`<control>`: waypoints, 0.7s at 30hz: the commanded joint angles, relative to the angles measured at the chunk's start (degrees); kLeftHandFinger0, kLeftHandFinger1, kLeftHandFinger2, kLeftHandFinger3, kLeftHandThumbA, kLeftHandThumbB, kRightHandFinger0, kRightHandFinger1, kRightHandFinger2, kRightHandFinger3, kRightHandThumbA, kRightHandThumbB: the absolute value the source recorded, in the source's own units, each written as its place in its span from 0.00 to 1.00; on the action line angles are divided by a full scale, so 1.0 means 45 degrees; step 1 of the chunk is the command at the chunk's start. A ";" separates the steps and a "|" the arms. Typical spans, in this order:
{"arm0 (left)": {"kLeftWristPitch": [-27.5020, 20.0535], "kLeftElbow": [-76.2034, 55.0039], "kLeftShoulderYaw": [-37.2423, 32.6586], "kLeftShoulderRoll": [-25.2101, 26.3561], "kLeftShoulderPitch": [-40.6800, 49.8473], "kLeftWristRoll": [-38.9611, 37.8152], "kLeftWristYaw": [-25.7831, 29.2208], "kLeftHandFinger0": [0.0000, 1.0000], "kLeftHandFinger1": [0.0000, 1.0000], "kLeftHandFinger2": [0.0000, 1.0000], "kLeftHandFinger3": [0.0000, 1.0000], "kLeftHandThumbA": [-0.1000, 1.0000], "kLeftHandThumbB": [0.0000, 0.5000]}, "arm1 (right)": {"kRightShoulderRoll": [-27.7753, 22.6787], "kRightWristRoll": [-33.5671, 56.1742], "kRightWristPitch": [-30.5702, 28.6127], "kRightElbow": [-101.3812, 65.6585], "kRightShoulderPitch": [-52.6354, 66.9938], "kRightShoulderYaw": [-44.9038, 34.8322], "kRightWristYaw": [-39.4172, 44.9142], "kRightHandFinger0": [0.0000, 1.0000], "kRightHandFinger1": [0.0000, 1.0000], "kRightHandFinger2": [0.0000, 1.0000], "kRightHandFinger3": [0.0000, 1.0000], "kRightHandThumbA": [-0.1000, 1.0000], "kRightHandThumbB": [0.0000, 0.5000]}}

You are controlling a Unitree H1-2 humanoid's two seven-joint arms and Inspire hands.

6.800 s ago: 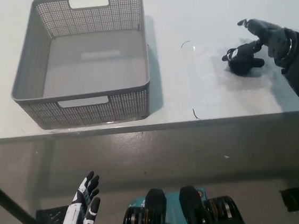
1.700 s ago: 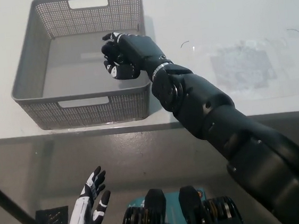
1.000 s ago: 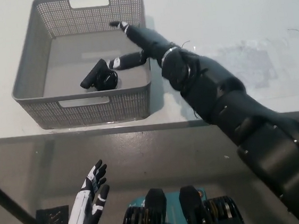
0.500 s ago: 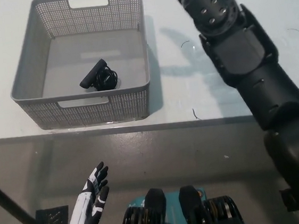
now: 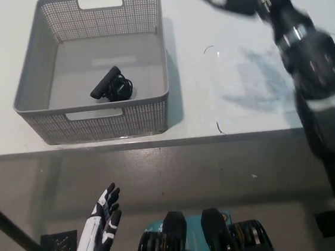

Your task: Use the right hand to pick up a webcam and put it into a container on the left side

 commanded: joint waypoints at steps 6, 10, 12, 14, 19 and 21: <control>-0.0252 -0.0465 0.0001 0.0505 0.0168 -0.0166 -0.0293 1.00 1.00 1.00 1.00 0.88 0.44 | -0.0974 0.3650 0.0047 -0.8129 0.6181 -0.1250 0.0617 1.00 1.00 1.00 1.00 1.00 0.74; -0.0008 -0.0538 -0.0005 0.0494 0.0040 -0.0243 -0.0346 1.00 1.00 1.00 1.00 0.87 0.44 | -0.0789 0.4090 -0.0734 -0.8349 0.8359 -0.1189 0.0636 1.00 1.00 1.00 1.00 1.00 0.76; -0.0010 -0.0535 -0.0044 0.0463 0.0037 -0.0183 -0.0332 1.00 1.00 1.00 1.00 0.87 0.43 | -0.0766 0.4195 -0.1255 -0.7957 0.9015 -0.1102 0.0799 1.00 1.00 1.00 1.00 1.00 0.67; 0.0128 -0.0558 -0.0107 0.0444 0.0089 -0.0184 -0.0379 1.00 1.00 1.00 1.00 0.89 0.46 | -0.0567 0.4329 -0.1842 -0.7186 0.9956 -0.1023 0.0926 1.00 1.00 1.00 1.00 1.00 0.58; -0.0032 -0.0489 -0.0109 0.0461 -0.0047 -0.0294 -0.0416 1.00 1.00 1.00 1.00 0.87 0.42 | -0.0004 0.4651 -0.2903 -0.5007 1.1106 -0.0789 0.1123 1.00 1.00 1.00 1.00 1.00 0.52; 0.0005 -0.0408 -0.0069 0.0439 -0.0174 -0.0207 -0.0343 1.00 1.00 1.00 1.00 0.88 0.47 | 0.0122 0.4544 -0.3233 -0.4316 1.1253 -0.0786 0.1049 1.00 1.00 1.00 1.00 1.00 0.51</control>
